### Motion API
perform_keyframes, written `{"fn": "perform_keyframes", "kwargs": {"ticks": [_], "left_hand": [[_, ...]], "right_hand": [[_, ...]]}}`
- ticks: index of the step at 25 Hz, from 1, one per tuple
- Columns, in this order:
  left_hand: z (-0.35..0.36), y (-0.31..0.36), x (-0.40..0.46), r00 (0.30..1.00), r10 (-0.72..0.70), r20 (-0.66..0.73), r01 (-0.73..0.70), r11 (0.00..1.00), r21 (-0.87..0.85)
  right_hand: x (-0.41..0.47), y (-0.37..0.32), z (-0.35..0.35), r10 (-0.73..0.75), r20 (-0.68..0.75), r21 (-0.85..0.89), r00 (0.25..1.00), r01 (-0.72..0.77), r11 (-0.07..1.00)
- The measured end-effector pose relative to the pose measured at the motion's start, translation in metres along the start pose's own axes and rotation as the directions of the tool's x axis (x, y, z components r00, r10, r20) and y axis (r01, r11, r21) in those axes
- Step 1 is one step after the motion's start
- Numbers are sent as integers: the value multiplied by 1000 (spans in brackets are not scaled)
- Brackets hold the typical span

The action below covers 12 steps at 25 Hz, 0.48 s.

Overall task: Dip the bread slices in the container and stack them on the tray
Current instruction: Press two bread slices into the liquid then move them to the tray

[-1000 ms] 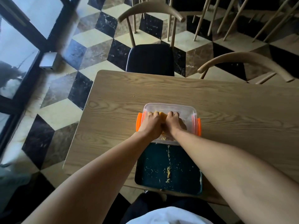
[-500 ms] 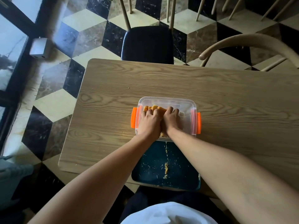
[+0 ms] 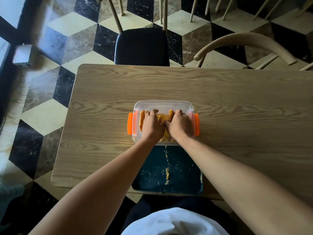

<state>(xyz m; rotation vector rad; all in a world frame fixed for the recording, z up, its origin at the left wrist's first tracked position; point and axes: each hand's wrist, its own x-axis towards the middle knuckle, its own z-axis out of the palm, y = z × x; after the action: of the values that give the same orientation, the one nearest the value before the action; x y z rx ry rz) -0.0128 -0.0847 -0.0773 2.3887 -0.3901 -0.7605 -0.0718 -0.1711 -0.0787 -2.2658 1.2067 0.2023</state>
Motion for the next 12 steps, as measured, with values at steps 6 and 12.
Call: {"fn": "perform_keyframes", "kwargs": {"ticks": [6, 12], "left_hand": [[7, 1, 3, 992, -126, -21, 126, 991, 51], [8, 8, 6, 980, -183, 78, 180, 983, 39]], "right_hand": [[-2, 3, -11, -112, -14, -199, 994, 107, 974], [-1, 8, -11, -207, 6, -306, 978, 199, 931]]}}
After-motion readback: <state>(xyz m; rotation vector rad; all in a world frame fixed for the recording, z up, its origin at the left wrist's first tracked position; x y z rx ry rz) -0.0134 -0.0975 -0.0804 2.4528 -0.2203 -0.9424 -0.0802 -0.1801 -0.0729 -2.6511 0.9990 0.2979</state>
